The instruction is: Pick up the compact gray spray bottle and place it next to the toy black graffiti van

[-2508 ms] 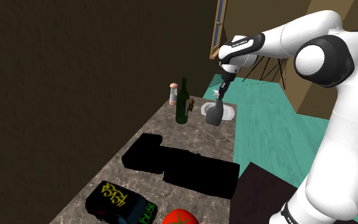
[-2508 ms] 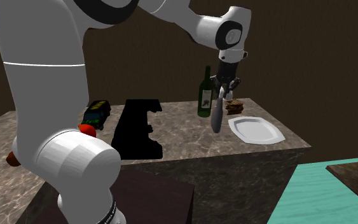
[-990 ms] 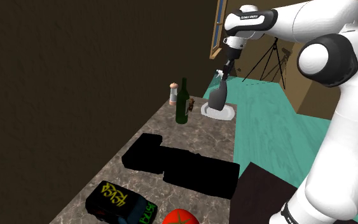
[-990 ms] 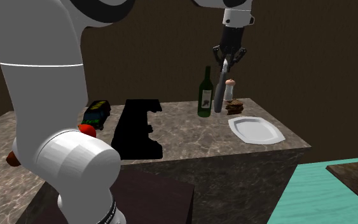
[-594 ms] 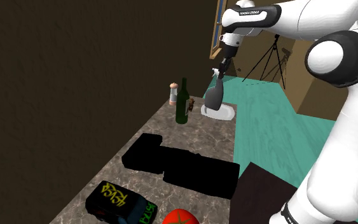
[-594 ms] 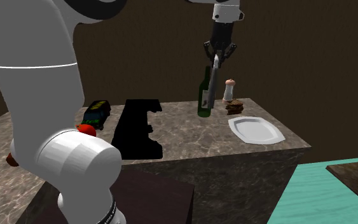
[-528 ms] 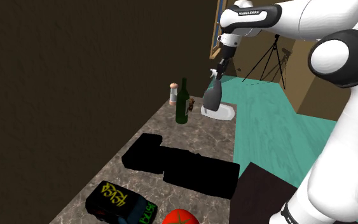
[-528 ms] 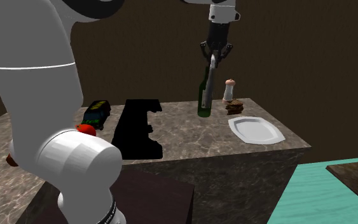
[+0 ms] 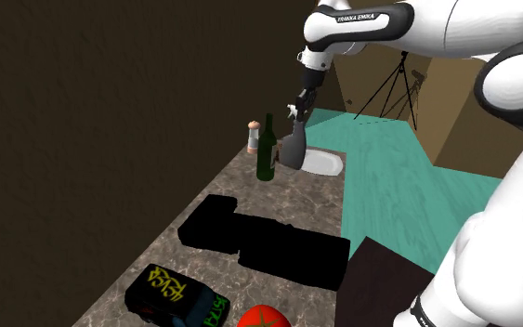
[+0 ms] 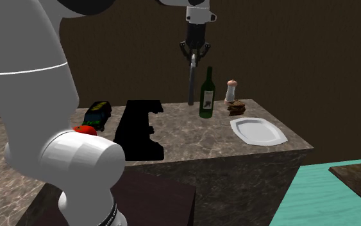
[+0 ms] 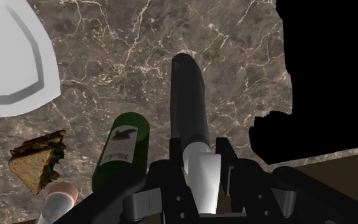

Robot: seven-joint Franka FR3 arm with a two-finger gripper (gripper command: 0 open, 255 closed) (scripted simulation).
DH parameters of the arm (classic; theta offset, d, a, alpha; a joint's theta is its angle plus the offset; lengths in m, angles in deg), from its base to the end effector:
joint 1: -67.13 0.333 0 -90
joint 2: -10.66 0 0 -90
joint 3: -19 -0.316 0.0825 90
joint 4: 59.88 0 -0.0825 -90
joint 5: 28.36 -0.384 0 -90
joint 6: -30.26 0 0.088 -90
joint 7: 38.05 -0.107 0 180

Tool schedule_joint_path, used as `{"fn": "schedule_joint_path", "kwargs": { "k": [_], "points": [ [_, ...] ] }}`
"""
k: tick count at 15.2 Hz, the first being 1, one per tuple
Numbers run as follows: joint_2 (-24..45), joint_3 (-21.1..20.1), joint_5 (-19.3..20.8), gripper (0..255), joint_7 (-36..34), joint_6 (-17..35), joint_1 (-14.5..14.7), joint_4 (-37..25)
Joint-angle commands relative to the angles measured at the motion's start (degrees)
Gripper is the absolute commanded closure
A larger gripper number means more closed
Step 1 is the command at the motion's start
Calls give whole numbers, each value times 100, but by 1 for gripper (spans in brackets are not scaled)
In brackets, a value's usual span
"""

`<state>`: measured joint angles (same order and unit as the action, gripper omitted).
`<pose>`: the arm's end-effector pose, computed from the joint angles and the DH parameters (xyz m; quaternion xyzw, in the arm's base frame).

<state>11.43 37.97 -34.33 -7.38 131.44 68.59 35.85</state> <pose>0.5504 -0.1629 0.5877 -0.9922 -0.1065 -0.0577 0.0282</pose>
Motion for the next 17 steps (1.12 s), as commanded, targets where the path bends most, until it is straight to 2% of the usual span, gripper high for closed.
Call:
{"fn": "schedule_joint_path", "kwargs": {
  "k": [1, 9, 17],
  "points": [
    [-108, -150, 64, 255, -318, 69, 157, 138],
    [-111, -698, 167, 255, -1409, 179, 689, 160],
    [257, -1195, 233, 255, -2440, 174, 1204, -276]
  ]
}}
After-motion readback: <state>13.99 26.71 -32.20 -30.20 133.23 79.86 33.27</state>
